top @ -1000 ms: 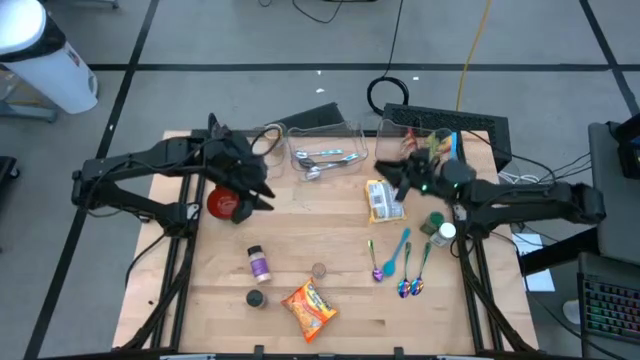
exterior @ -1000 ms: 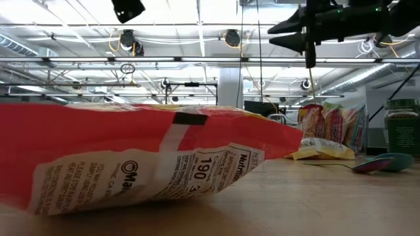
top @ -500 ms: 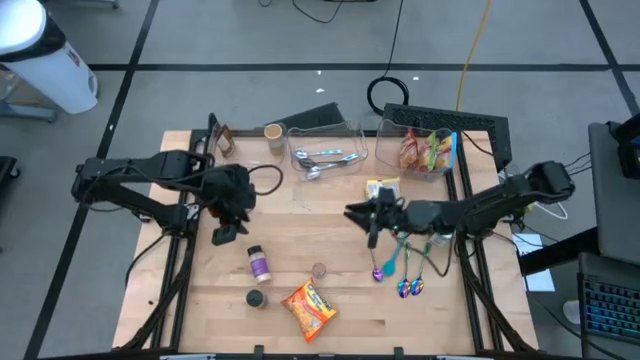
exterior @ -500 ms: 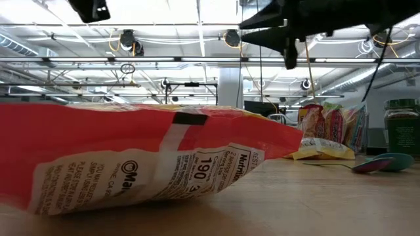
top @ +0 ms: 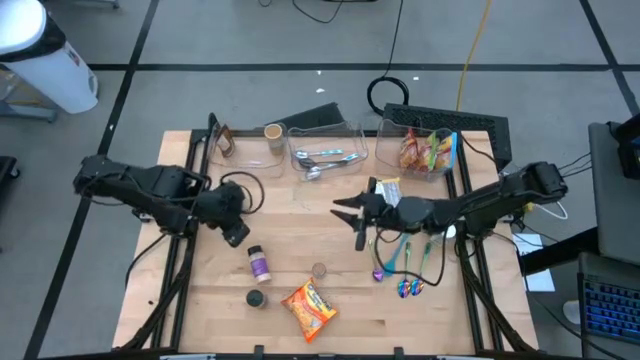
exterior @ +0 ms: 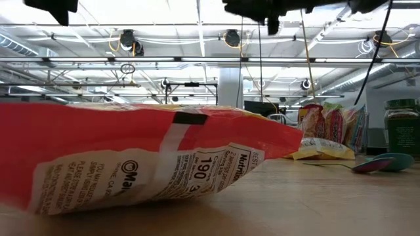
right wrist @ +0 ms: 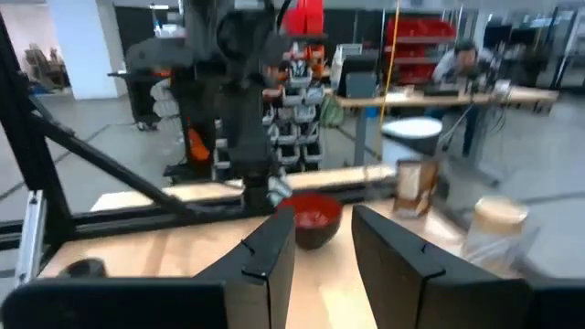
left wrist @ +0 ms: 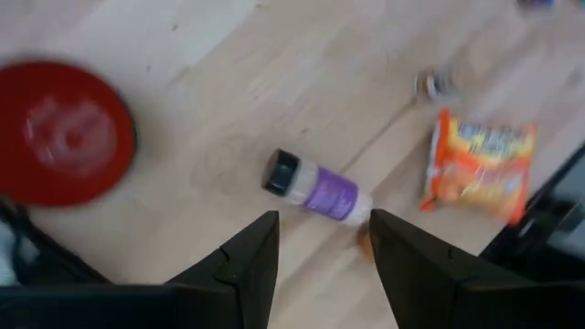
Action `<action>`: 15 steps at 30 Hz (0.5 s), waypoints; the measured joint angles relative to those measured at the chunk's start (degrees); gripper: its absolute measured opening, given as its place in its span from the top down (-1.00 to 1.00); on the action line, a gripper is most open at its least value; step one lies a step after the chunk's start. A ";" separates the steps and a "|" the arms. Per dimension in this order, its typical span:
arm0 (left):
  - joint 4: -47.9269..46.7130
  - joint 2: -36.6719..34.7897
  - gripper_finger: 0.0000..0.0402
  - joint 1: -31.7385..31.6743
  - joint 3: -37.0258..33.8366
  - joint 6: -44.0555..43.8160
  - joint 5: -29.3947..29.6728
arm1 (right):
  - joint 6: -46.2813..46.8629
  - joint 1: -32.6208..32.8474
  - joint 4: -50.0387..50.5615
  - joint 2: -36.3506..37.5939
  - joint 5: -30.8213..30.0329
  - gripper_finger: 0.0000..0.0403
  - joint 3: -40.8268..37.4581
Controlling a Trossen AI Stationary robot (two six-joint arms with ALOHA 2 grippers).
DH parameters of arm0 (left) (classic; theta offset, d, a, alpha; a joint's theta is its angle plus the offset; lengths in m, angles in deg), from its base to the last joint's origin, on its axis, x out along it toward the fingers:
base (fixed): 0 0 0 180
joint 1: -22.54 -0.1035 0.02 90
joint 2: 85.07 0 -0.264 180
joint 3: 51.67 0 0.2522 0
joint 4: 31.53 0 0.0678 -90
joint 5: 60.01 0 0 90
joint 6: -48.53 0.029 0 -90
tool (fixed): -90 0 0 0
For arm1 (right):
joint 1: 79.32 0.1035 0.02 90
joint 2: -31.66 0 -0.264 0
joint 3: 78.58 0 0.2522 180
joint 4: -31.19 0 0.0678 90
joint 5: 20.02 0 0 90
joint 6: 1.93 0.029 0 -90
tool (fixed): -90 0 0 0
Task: Pick & Place Food Item
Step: Put the violet seasoning bottle into the left transparent bin
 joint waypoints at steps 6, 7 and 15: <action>0.49 0.68 0.12 7.76 0.00 -21.75 6.76 | -2.73 0.86 5.74 7.30 0.04 0.47 -0.30; 0.49 1.21 0.12 8.91 0.00 -24.62 7.59 | -2.83 1.09 6.95 8.52 0.11 0.47 -0.50; 0.63 7.90 0.12 16.34 -0.02 -43.26 10.16 | 0.52 3.47 15.70 15.37 0.34 0.47 -3.07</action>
